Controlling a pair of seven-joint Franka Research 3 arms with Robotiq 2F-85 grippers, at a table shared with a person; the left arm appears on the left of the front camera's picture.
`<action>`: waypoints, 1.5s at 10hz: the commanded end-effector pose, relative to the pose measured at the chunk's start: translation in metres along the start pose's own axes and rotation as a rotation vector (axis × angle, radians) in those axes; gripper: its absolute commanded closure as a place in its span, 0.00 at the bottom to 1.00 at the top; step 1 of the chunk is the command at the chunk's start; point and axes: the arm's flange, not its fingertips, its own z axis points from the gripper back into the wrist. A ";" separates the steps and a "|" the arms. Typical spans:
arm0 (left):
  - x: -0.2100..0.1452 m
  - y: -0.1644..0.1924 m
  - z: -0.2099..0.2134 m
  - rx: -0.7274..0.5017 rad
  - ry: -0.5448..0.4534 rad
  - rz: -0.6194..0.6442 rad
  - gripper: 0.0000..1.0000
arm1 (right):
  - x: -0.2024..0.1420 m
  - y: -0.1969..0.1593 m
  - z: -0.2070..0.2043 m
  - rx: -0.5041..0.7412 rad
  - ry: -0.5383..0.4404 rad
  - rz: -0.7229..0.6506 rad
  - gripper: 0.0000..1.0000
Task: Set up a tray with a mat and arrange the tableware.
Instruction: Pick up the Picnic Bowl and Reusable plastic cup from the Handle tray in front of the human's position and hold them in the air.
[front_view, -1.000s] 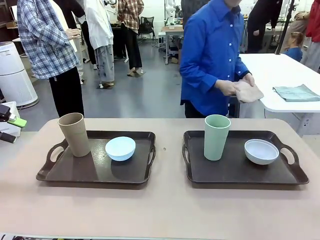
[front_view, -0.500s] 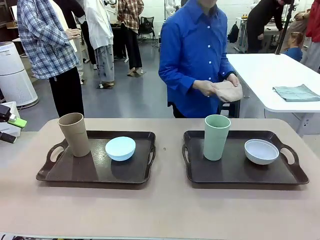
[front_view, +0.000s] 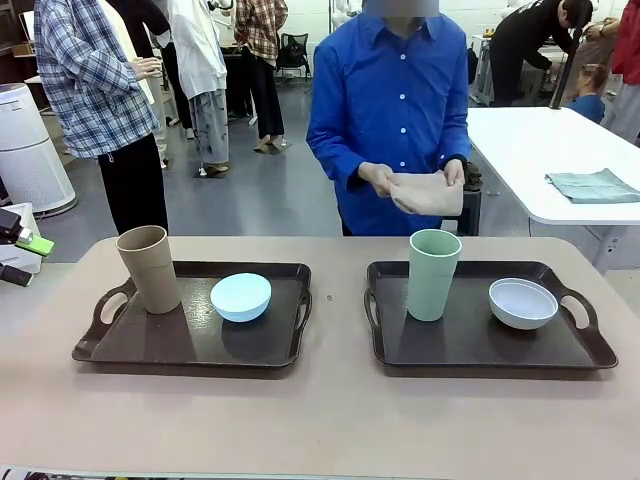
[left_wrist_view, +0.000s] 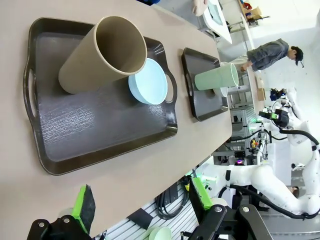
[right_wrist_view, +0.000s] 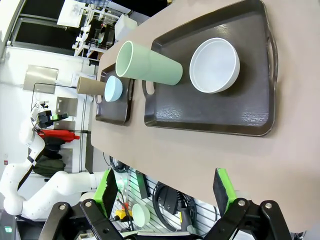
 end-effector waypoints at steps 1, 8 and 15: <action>0.000 -0.001 -0.001 -0.011 -0.002 -0.001 0.00 | -0.002 0.000 0.001 0.007 0.005 0.001 0.00; 0.000 -0.001 -0.001 -0.011 -0.002 -0.001 0.00 | -0.002 0.000 0.001 0.007 0.005 0.001 0.00; 0.000 -0.001 -0.001 -0.011 -0.002 -0.001 0.00 | -0.002 0.000 0.001 0.007 0.005 0.001 0.00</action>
